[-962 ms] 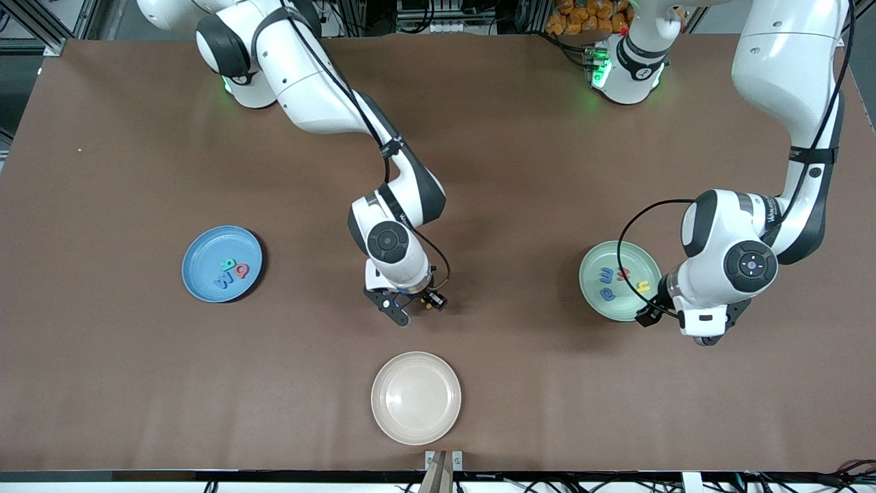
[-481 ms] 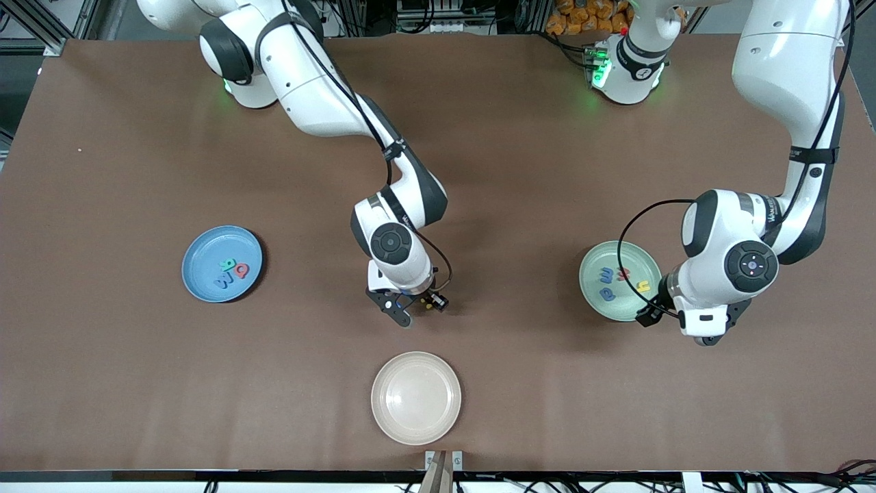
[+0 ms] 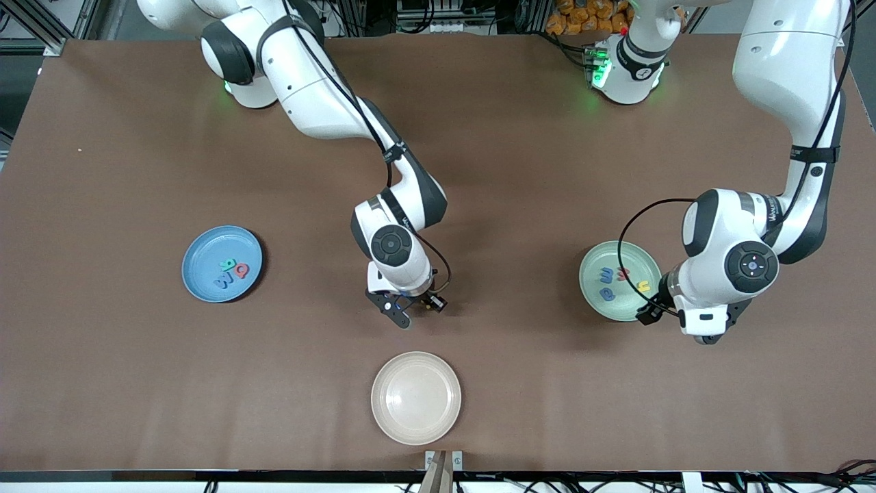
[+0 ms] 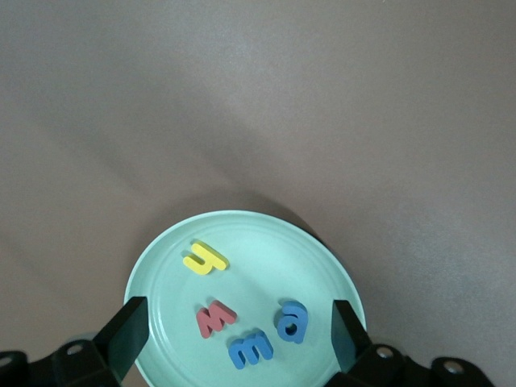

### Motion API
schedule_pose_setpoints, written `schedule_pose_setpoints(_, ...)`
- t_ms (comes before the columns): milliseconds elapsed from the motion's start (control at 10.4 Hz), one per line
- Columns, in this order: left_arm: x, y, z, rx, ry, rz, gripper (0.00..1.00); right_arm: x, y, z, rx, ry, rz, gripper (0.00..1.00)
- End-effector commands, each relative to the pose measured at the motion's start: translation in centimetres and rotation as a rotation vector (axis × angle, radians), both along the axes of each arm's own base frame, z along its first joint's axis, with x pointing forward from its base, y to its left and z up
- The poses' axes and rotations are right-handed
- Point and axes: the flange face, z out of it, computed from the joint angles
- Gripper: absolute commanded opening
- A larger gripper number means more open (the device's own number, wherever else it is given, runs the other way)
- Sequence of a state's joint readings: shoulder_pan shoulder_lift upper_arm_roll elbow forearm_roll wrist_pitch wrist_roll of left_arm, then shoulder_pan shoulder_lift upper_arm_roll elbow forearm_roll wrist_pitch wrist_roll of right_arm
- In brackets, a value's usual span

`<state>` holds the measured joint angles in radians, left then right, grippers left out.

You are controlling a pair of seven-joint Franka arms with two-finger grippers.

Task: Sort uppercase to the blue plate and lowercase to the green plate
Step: 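Lower the right gripper over the yellow 'H'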

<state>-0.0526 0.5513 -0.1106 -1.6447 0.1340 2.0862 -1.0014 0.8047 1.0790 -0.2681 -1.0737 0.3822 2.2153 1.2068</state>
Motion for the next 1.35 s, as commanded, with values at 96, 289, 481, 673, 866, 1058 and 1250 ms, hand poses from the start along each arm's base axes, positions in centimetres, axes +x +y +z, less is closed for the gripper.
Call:
schedule_pose_setpoints(96, -0.4, 0.2, 1.1, 0.021, 0.005, -0.020, 1.00, 0.2, 0.6, -0.4, -0.028, -0.027, 0.003, 0.51)
schedule_pose_setpoints(289, -0.4, 0.2, 1.3, 0.021, 0.005, -0.019, 1.00, 0.0, 0.8, -0.6, -0.037, -0.030, 0.012, 0.48)
schedule_pose_setpoints(481, -0.4, 0.2, 1.4, 0.021, 0.003, -0.019, 1.00, -0.1, 0.9, -0.6, -0.040, -0.032, 0.016, 0.46)
schedule_pose_setpoints(673, -0.4, 0.2, 1.6, 0.021, 0.000, -0.019, 1.00, -0.2, 1.1, -0.6, -0.047, -0.036, 0.022, 0.43)
schedule_pose_setpoints(866, -0.4, 0.2, 2.0, 0.021, -0.004, -0.019, 1.00, -0.3, 1.1, -1.0, -0.052, -0.034, 0.024, 0.42)
schedule_pose_setpoints(1058, -0.4, 0.2, 2.3, 0.021, -0.009, -0.018, 1.00, -0.5, 1.4, -1.2, -0.060, -0.046, 0.029, 0.42)
schedule_pose_setpoints(1250, -0.4, 0.0, 2.7, 0.020, -0.015, -0.019, 1.00, -0.6, 1.4, -1.8, -0.073, -0.054, 0.027, 0.42)
